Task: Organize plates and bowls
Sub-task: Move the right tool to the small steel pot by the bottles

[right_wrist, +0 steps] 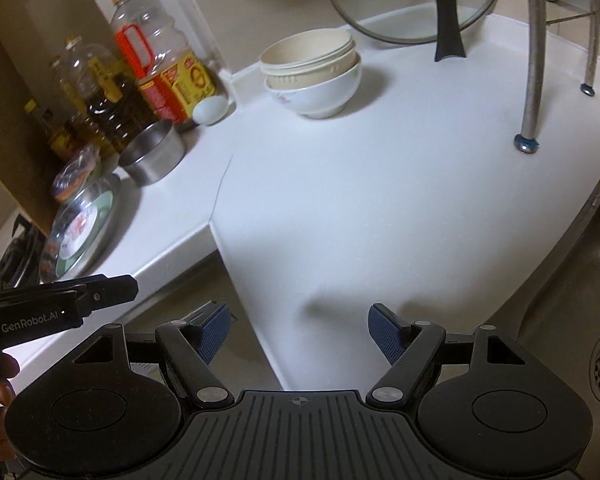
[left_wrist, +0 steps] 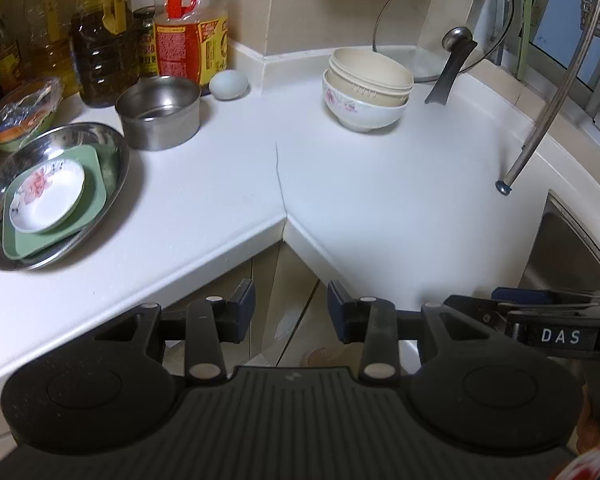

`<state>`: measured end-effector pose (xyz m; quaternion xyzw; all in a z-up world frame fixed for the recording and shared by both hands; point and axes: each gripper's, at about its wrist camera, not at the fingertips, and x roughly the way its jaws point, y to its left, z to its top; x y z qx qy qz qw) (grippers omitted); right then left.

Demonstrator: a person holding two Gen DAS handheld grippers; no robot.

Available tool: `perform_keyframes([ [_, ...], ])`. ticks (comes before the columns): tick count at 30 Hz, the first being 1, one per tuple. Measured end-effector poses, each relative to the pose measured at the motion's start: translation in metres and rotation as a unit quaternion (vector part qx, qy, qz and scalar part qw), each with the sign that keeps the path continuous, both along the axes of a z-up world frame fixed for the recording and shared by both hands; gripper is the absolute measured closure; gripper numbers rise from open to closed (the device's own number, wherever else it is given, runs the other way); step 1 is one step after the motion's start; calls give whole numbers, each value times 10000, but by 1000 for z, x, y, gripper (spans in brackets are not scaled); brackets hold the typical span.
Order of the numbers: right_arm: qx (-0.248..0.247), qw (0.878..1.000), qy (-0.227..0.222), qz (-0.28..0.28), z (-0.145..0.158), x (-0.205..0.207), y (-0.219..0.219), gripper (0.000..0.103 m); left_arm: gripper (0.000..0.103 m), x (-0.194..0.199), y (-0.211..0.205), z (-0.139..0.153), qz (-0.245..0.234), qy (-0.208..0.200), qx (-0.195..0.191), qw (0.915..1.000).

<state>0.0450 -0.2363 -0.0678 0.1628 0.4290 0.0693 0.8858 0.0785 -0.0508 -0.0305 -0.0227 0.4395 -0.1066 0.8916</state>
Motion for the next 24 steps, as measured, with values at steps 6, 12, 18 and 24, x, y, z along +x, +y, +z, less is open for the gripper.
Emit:
perform_keyframes([
  [6,-87,9997,29,211,-1,4,10,27,67,-6,4,-3,80,48,43,9999],
  [12,-138,9992,28,364,-1,10,18,27,67,-6,7,-6,120,95,70,9999],
  [18,-141,9988,66,474,-4,19,23,27,67,0,10,-8,168,130,103,9997],
  [24,-124,9984,107,537,-8,30,30,27,67,9,16,-10,208,140,99,9996],
])
